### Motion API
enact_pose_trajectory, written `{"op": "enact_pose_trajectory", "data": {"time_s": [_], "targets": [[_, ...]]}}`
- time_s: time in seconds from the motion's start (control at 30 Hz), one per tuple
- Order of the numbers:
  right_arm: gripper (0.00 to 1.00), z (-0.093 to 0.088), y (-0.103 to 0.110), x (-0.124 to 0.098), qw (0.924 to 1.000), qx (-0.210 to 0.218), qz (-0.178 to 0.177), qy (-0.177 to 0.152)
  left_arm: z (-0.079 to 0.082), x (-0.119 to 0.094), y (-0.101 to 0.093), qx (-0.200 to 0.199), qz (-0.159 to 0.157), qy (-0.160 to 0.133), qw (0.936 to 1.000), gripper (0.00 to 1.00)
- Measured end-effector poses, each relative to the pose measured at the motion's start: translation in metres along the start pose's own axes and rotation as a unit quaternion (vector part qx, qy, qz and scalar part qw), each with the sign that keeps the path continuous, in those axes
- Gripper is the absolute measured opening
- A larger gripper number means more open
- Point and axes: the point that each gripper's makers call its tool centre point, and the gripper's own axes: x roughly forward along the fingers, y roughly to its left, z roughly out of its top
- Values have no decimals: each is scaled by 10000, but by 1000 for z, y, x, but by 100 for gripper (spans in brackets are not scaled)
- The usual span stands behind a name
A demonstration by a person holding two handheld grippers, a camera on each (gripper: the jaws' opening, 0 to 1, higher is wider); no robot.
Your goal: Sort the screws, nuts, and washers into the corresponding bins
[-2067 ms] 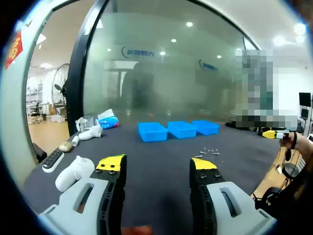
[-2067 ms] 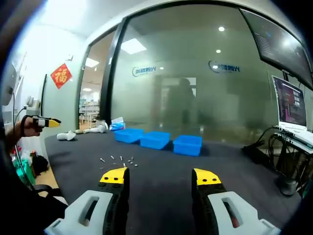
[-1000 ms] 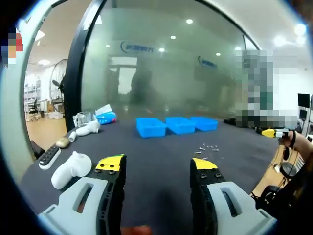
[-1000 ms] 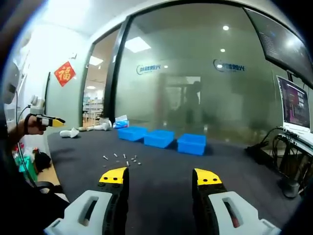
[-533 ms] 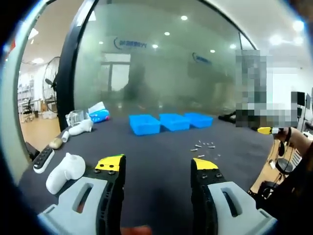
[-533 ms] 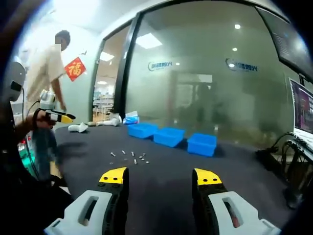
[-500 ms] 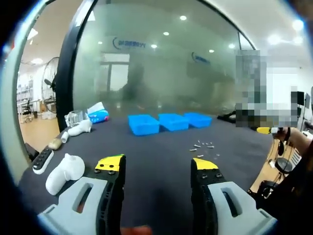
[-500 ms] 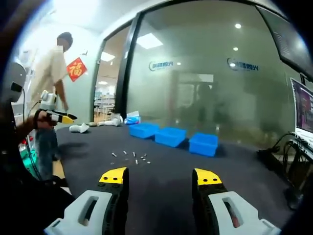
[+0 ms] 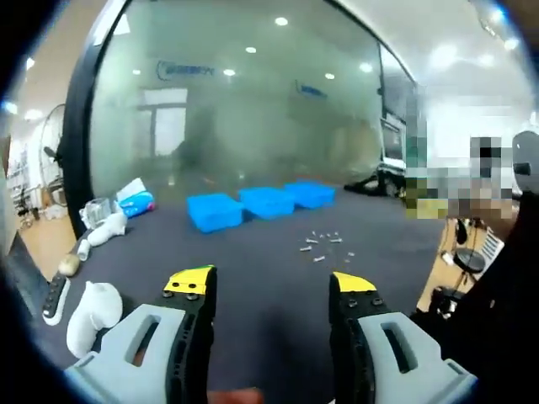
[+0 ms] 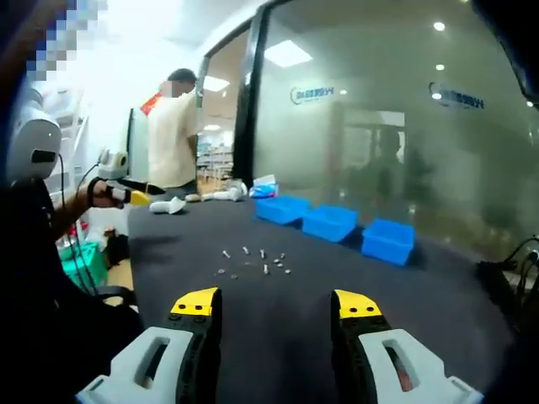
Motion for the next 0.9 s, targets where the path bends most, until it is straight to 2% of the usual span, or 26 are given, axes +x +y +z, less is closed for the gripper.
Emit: {"op": "enact_pose_trajectory", "data": {"time_s": [0.13,0.23,0.6,0.9], "targets": [[48,-2,7,5,9997,-73,222,108,-6,4,-11,73,-287,129,9995,51],[46,-2,9,8,9994,-117,304,152,-8,7,-15,95,-384,196,9990,51],[44,1,10,17,9982,-197,433,354,-11,13,-10,15,-345,257,9991,51],[41,10,11,38,9940,-412,692,734,-17,14,-8,46,-337,341,9988,51]]}}
